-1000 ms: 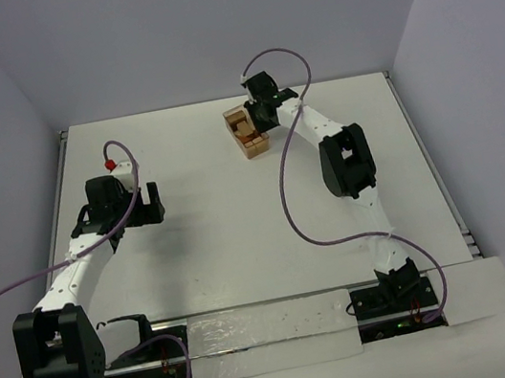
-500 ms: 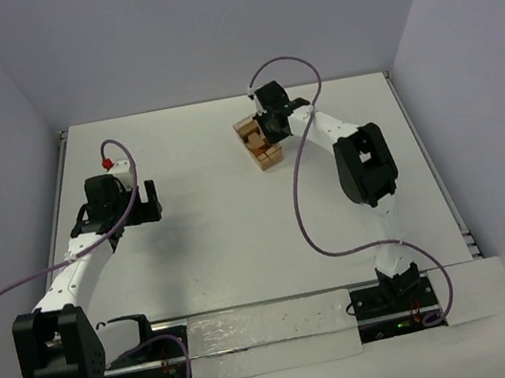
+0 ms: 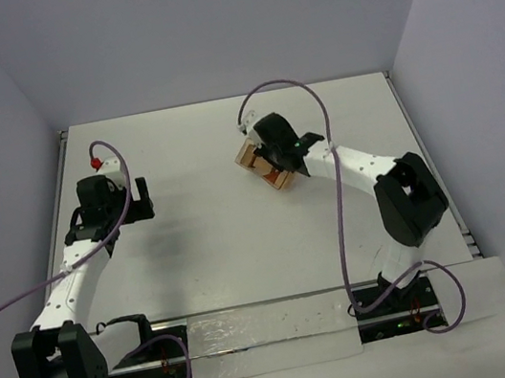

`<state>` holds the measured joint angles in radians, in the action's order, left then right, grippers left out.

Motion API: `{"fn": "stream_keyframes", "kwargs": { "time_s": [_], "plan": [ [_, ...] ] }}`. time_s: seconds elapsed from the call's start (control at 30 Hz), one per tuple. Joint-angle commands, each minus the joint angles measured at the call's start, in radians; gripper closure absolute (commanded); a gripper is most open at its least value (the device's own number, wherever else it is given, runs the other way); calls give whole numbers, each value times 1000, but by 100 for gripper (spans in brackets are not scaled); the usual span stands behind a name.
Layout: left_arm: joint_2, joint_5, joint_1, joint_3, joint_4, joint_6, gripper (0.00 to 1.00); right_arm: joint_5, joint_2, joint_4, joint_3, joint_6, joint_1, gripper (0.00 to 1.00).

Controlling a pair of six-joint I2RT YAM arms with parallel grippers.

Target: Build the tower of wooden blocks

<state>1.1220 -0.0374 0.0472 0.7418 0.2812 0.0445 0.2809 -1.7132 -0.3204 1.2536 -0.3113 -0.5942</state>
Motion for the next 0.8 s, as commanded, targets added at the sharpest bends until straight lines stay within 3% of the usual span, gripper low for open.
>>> {"fn": "stream_keyframes", "kwargs": {
  "time_s": [0.0, 0.3, 0.47, 0.6, 0.77],
  "plan": [
    [-33, 11, -33, 45, -4, 12, 1, 199, 127, 246, -154, -170, -126, 100],
    [-38, 27, -74, 39, -13, 17, 1, 488, 149, 593, -376, -400, -318, 100],
    [-36, 30, -84, 37, -19, 17, 1, 614, 125, 915, -482, -572, -406, 100],
    [-31, 31, -87, 39, -22, 20, 1, 704, 21, 1356, -571, -916, -462, 100],
    [-37, 32, -95, 35, -21, 18, 1, 720, -126, 1850, -608, -1208, -512, 100]
  ]
}}
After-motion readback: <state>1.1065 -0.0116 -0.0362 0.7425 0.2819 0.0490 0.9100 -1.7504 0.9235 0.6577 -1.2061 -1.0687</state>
